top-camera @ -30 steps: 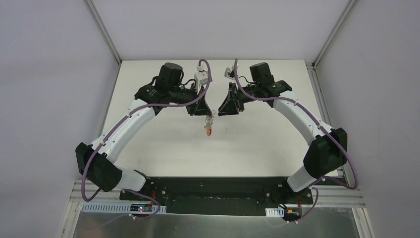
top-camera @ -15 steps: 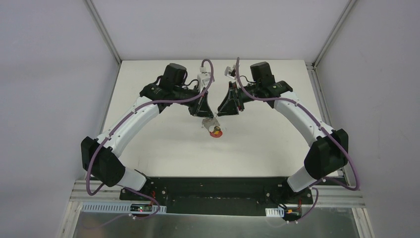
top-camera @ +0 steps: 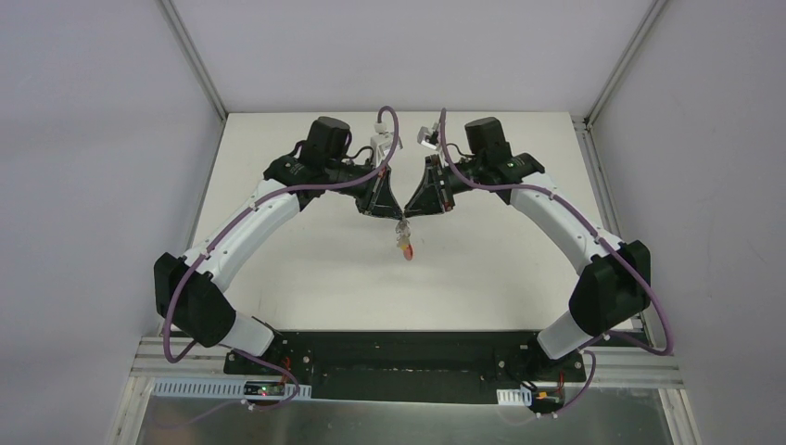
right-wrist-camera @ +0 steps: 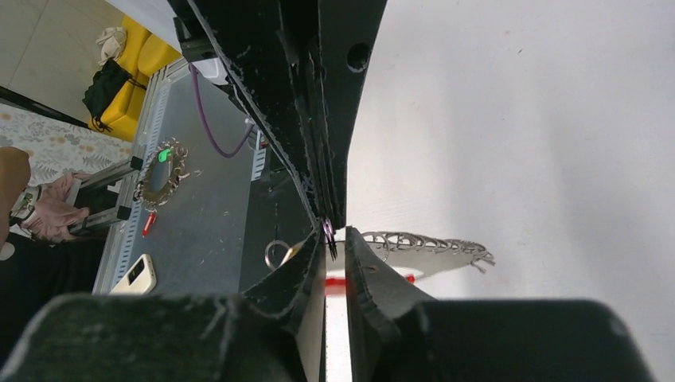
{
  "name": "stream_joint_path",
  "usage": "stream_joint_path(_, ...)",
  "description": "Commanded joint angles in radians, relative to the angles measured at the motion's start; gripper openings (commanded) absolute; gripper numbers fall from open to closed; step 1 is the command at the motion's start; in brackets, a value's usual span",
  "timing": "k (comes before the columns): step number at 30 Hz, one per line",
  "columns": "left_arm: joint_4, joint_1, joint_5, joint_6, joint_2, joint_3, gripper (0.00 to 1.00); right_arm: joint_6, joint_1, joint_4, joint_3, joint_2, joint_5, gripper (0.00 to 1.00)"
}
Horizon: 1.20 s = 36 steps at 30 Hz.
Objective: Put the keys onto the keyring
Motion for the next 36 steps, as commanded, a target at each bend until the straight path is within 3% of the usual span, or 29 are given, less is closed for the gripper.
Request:
stream_joint_path(1, 0.039, -0.009, 0.031, -0.007, -0.014, -0.001, 0.00, 0.029, 0.007, 0.048, -0.012, -0.024, -0.059, 0.13)
stream_joint_path(4, 0.041, -0.008, 0.026, 0.002, -0.018, -0.003, 0.00, 0.055, 0.005, 0.065, -0.002, -0.021, -0.056, 0.00)
stream_joint_path(7, 0.070, 0.001, 0.032, 0.000, -0.033, -0.014, 0.02, 0.135, -0.007, 0.120, 0.006, -0.023, -0.042, 0.00)
stream_joint_path(10, 0.160, 0.030, 0.059, -0.057, -0.060, -0.050, 0.18, 0.179, -0.026, 0.254, -0.022, -0.035, -0.044, 0.00)
stream_joint_path(11, 0.210, 0.045, 0.073, -0.089, -0.070, -0.070, 0.23, 0.324, -0.030, 0.304, -0.040, -0.041, -0.052, 0.00)
stream_joint_path(13, 0.333, 0.076, 0.099, -0.185, -0.087, -0.113, 0.32, 0.444, -0.038, 0.400, -0.071, -0.045, -0.052, 0.00)
stream_joint_path(19, 0.731, 0.153, 0.150, -0.502, -0.083, -0.230, 0.44, 0.643, -0.049, 0.612, -0.138, -0.041, -0.034, 0.00)
stream_joint_path(36, 0.873, 0.158, 0.159, -0.633, -0.031, -0.284, 0.36, 1.038, -0.104, 1.102, -0.270, -0.020, -0.014, 0.00)
